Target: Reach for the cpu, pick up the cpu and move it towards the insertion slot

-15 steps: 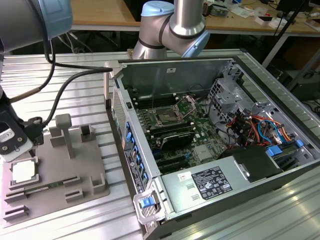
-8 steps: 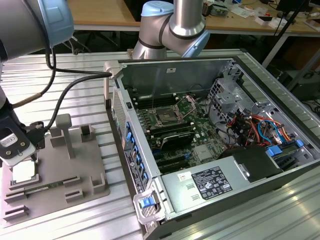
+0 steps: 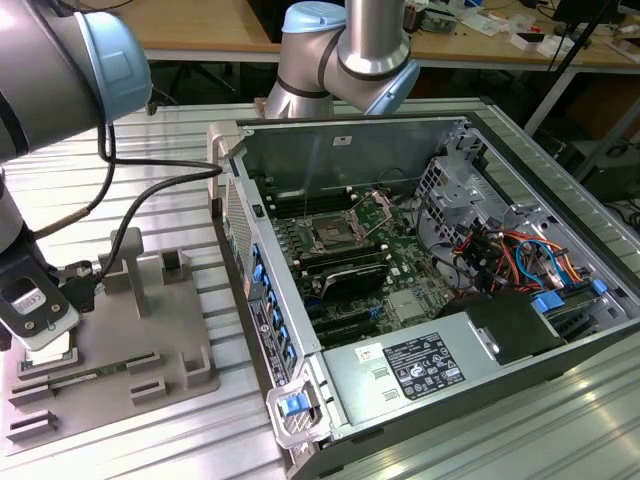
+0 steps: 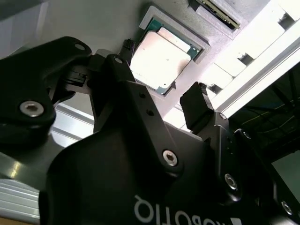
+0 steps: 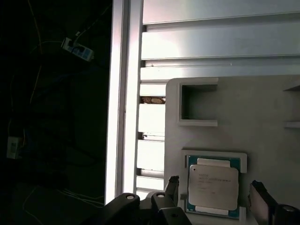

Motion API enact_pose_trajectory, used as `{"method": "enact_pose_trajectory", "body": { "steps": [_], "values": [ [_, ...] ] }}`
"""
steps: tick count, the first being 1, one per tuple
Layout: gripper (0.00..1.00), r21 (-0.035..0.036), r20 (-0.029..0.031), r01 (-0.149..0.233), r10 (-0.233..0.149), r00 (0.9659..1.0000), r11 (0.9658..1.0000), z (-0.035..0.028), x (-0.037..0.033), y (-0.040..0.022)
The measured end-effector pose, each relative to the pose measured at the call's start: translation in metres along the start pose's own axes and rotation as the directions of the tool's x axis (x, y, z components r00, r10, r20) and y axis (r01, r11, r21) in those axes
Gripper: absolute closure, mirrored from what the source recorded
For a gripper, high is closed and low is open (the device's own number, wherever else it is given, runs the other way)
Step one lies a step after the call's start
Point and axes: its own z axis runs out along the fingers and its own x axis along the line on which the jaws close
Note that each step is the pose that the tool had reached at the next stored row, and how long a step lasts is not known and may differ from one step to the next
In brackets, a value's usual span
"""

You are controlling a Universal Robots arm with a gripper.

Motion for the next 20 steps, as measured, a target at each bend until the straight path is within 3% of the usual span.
{"method": "enact_pose_trajectory", "body": {
  "steps": [9, 20],
  "values": [
    [0.32, 0.0005, -0.0016, 0.0, 0.0, 1.0, 1.0, 0.0169, -0.0001, -0.0005],
    [0.32, 0.0015, -0.0015, -0.006, 0.006, 1.0, 1.0, 0.0184, -0.0001, -0.0005]
  ]
}}
